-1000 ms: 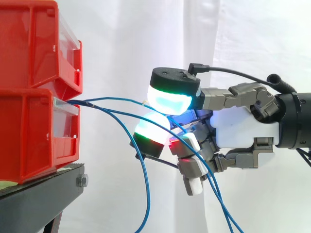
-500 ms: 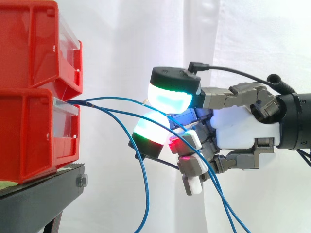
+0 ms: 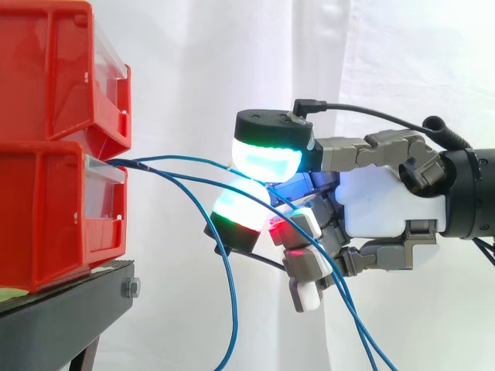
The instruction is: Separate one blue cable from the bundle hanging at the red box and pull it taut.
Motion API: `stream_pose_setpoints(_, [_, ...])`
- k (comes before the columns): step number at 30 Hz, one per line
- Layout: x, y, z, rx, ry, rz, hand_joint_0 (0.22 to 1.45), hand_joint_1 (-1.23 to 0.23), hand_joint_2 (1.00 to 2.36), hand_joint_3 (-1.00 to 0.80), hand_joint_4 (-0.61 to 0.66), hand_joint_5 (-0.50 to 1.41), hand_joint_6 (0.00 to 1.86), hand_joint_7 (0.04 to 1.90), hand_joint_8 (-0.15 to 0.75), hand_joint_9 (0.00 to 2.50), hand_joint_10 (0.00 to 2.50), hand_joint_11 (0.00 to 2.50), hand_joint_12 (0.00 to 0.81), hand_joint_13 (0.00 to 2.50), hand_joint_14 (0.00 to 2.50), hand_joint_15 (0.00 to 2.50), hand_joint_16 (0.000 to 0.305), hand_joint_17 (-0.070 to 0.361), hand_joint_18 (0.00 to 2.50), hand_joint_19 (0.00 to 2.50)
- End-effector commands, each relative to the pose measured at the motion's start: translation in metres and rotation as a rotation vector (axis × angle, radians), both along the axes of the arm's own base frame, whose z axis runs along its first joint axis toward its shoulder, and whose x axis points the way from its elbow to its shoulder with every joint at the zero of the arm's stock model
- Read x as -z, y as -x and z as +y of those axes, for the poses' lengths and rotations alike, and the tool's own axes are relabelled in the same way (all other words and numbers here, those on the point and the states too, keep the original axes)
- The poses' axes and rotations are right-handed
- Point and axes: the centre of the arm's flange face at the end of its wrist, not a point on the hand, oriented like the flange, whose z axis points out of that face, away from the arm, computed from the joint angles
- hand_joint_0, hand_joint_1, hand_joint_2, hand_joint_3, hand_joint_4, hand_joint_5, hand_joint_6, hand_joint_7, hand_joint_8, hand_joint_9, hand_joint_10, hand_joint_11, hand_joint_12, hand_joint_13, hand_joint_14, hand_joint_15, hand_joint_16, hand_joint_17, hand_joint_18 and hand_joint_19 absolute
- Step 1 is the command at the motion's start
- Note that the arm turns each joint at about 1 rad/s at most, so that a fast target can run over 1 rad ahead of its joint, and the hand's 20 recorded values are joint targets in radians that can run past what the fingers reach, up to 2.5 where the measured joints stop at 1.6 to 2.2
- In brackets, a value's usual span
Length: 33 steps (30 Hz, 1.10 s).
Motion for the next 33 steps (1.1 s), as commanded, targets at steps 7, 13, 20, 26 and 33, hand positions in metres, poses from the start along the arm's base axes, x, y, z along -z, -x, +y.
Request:
stream_pose_setpoints(7, [0.0008,0.0001,0.0001,0.0,0.001,0.002,0.62,-0.74,1.01,0.0,0.22,-0.16,0.83,1.08,0.409,1.21,0.02,0.96,0.451,1.26,0.02,0.71,0.053,0.119,1.05,0.51])
stream_pose_setpoints(13, [-0.0002,-0.0005,0.0002,0.0,-0.003,-0.003,0.62,-0.75,1.01,0.01,0.21,-0.17,0.85,1.09,0.409,1.2,0.02,0.96,0.454,1.24,0.02,0.71,0.053,0.118,1.03,0.52])
stream_pose_setpoints(20, [0.0005,-0.0002,0.0001,0.0,-0.003,-0.002,0.64,-0.77,1.01,-0.05,0.17,-0.18,0.87,1.07,0.382,1.13,0.02,1.01,0.433,1.16,0.02,0.73,0.049,0.11,0.95,0.56])
stream_pose_setpoints(26, [0.0005,-0.0002,0.0003,-0.002,0.001,-0.001,0.67,-0.77,1.02,-0.14,0.18,-0.19,0.87,1.04,0.358,1.06,0.02,1.07,0.42,1.09,0.02,0.74,0.045,0.1,0.87,0.6])
stream_pose_setpoints(33, [0.0004,-0.0004,0.0003,-0.002,0.002,-0.003,0.58,-0.6,1.0,-0.48,0.21,-0.19,0.84,1.02,0.346,1.04,0.02,1.01,0.409,1.07,0.02,0.73,0.045,0.101,0.87,0.63])
